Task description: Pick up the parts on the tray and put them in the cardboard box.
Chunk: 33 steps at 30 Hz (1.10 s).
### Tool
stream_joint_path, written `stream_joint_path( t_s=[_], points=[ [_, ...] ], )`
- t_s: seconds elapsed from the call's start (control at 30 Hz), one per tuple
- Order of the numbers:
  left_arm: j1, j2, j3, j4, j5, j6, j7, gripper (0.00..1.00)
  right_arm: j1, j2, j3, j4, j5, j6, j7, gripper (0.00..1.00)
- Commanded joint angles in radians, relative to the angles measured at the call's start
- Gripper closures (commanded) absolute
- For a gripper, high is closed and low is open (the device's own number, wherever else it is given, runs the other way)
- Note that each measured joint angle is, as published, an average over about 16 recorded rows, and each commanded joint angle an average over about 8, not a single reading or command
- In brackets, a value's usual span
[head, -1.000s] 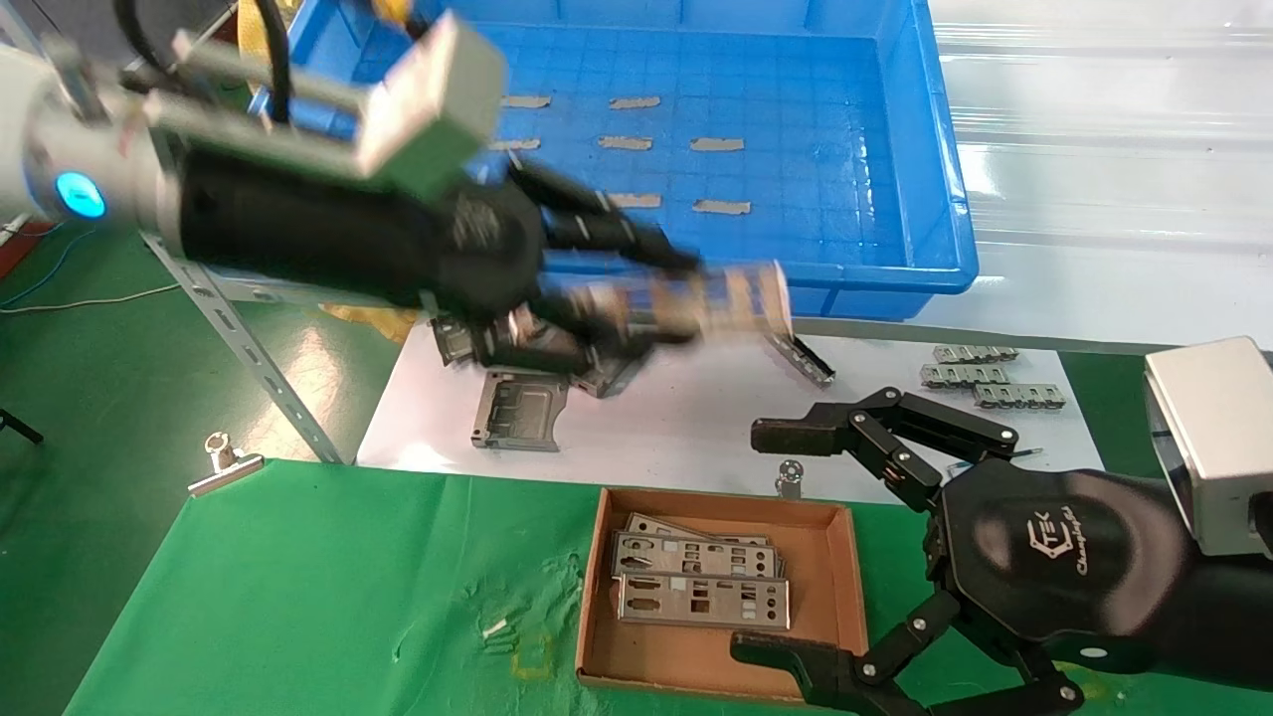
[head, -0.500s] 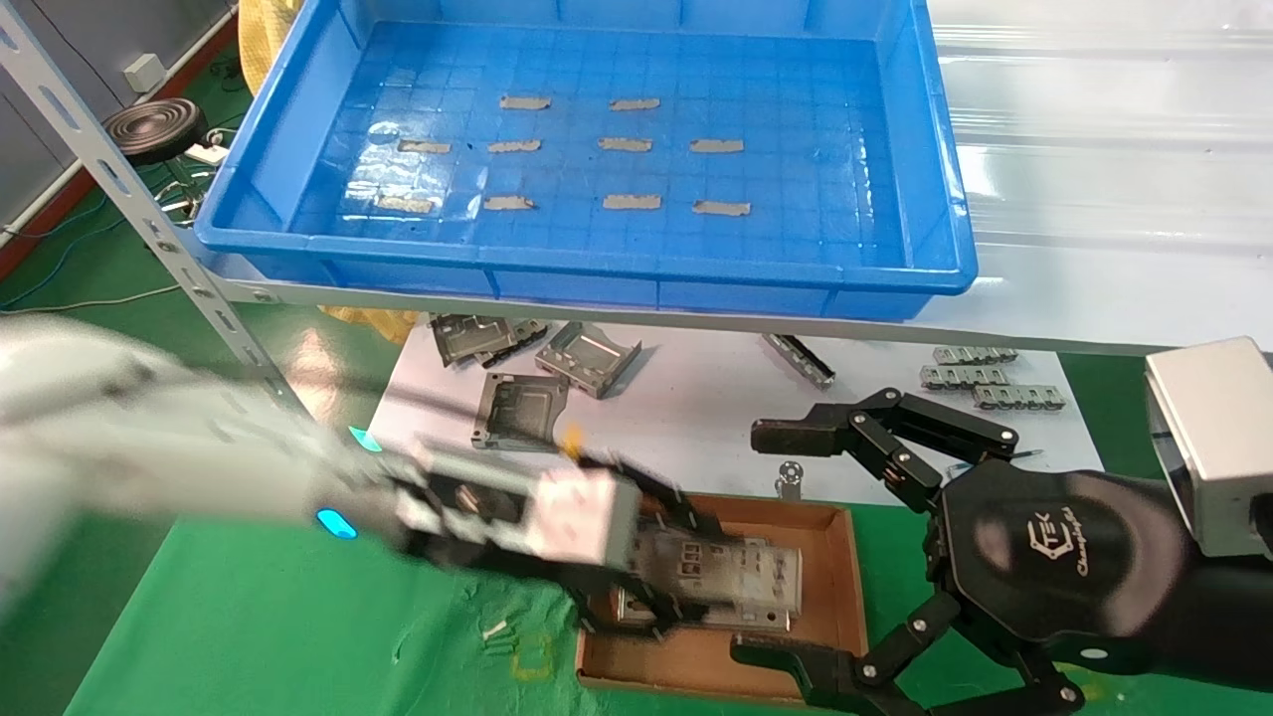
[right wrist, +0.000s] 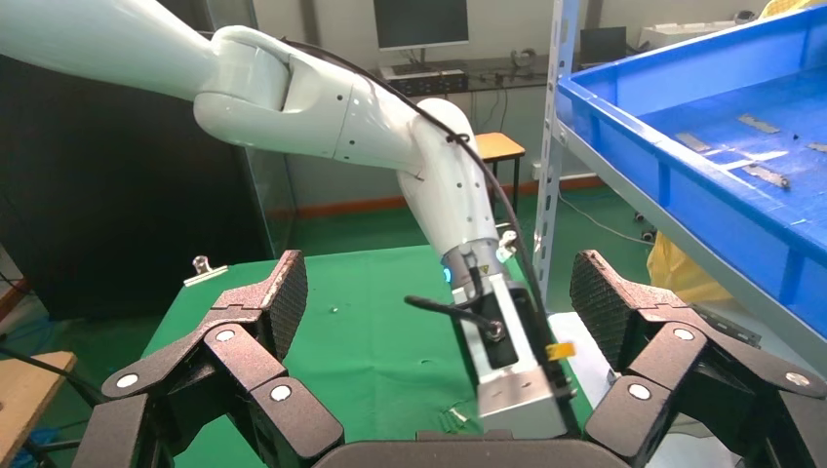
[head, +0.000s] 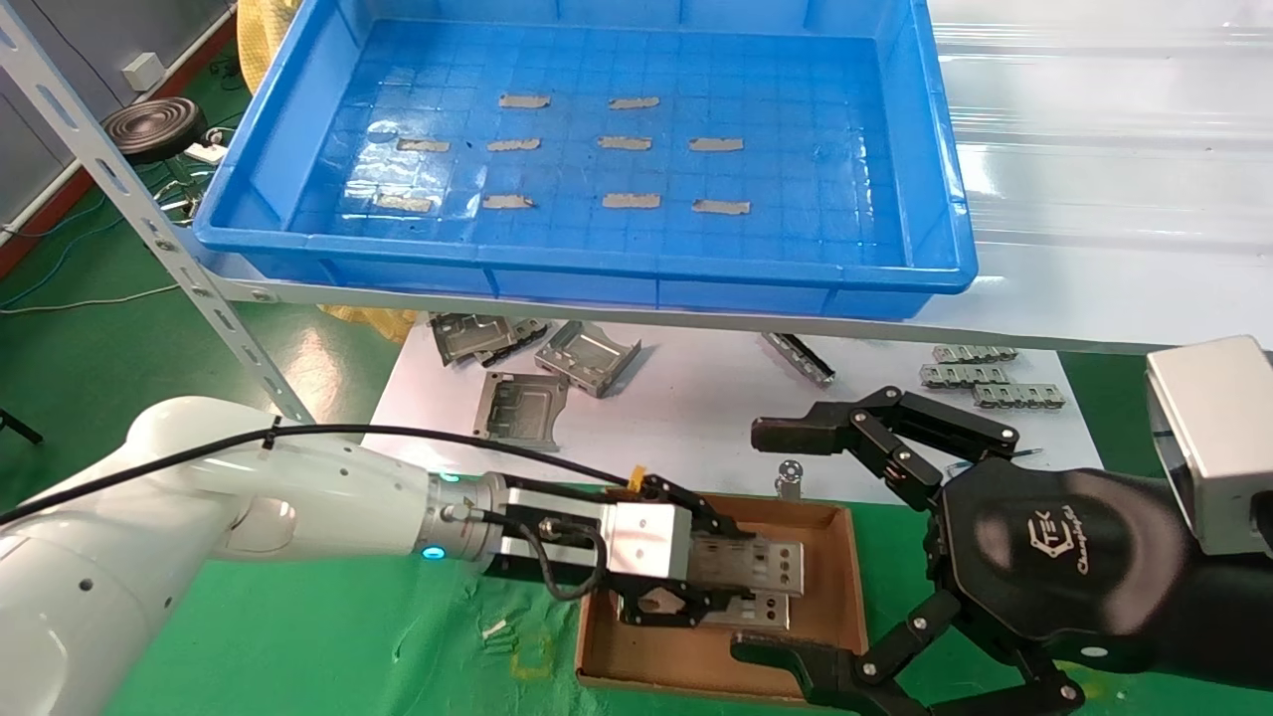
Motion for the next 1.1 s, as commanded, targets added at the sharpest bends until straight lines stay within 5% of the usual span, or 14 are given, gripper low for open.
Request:
stream_joint_path(
  t_s=[0.03,0.57,1.1],
  points=[
    [-0.002,0.004,0.004,0.01,-0.002,-0.008,0.024,0.03,0.0,0.0,0.0,0.0,0.0,0.0,0.0,0.0],
    [-0.003,0.003,0.06,-0.007,-0.045,-0.057,0.068,0.0,0.0,0.0,0.0,0.0,0.0,0.0,0.0,0.0],
    [-0.01,-0.038,-0.004,0.172,-0.246,0.299,-0.161,0.0,0.0,0.0,0.0,0.0,0.0,0.0,0.0,0.0]
  ],
)
